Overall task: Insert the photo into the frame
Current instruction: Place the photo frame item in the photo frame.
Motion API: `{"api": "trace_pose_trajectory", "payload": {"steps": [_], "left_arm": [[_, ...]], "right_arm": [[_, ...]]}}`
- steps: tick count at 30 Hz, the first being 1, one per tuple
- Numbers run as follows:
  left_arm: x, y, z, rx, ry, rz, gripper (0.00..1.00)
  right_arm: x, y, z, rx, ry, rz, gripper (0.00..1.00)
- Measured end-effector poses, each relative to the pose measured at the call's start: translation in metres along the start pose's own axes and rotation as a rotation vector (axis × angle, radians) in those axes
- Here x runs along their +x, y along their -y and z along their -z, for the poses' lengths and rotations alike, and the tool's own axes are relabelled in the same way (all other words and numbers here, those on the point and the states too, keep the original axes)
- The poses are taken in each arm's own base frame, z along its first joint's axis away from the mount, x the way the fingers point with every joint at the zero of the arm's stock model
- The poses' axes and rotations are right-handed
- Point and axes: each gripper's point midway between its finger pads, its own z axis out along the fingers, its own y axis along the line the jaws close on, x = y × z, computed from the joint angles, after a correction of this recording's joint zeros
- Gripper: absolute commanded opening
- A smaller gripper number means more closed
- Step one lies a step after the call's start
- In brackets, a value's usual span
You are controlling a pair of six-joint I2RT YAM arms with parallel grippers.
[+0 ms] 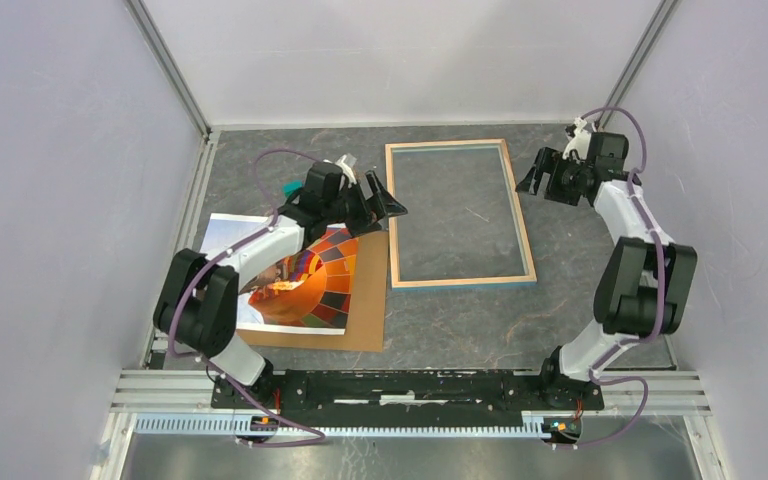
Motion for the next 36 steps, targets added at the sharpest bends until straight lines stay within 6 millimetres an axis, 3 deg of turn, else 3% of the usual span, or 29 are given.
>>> {"api": "trace_pose_trajectory", "payload": {"steps": [3,6,11,17,22,28,36], "left_arm": [[0.005,0.002,-0.013,0.010,-0.047,0.005,1.00],[0.013,-0.005,-0.026,-0.003,-0.095,0.019,1.00],[0.021,-0.019,-0.035,-0.072,-0.159,0.019,1.00],[0.023,-0.018,-0.044,-0.086,-0.191,-0.017,1.00],[0.052,-0.028,-0.061,-0.114,-0.271,-0.020,1.00],[0.076,-0.032,-0.063,-0.150,-0.337,-0.039,1.00],[0.061,-0.025,-0.050,-0.179,-0.278,-0.098,1.00]], "right_arm": [[-0.011,-0.004,0.021,0.091,0.050,0.086,0.86],[-0.003,-0.004,0.021,0.130,0.049,0.122,0.80],[0.049,0.019,0.003,0.162,-0.044,0.071,0.82],[0.108,0.056,0.004,0.209,-0.094,-0.076,0.84],[0.109,0.056,0.006,0.201,-0.039,-0.083,0.84],[0.121,0.052,0.007,0.170,0.002,-0.095,0.85],[0.129,0.053,0.015,0.175,0.033,-0.086,0.82]]}}
